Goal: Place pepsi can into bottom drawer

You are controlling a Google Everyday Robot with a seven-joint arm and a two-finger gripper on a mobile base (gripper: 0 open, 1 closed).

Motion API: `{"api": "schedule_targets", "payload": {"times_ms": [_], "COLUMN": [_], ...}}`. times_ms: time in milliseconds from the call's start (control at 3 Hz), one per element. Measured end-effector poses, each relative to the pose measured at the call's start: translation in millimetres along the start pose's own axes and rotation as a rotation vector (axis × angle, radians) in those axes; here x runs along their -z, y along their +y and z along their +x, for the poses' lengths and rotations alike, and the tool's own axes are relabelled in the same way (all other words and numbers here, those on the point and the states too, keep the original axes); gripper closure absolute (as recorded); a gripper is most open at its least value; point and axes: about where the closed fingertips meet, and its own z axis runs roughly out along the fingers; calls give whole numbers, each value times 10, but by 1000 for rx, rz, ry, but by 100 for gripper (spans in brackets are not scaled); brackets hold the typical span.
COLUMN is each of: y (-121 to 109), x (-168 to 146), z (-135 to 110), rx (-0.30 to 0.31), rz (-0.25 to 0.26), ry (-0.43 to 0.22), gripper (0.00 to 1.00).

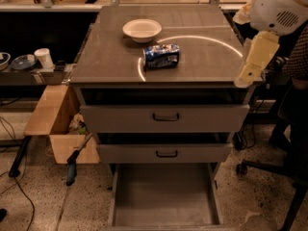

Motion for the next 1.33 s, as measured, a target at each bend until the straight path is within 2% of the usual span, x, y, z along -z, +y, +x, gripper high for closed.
{"api": "schedule_targets", "payload": {"times_ms": [667,1333], "y": [-351,-578], "x": [-55,-196], "z": [-340,-576], "rx": [65,114], "rz": [19,18], "ry": [-21,-27], "gripper": [0,0]}}
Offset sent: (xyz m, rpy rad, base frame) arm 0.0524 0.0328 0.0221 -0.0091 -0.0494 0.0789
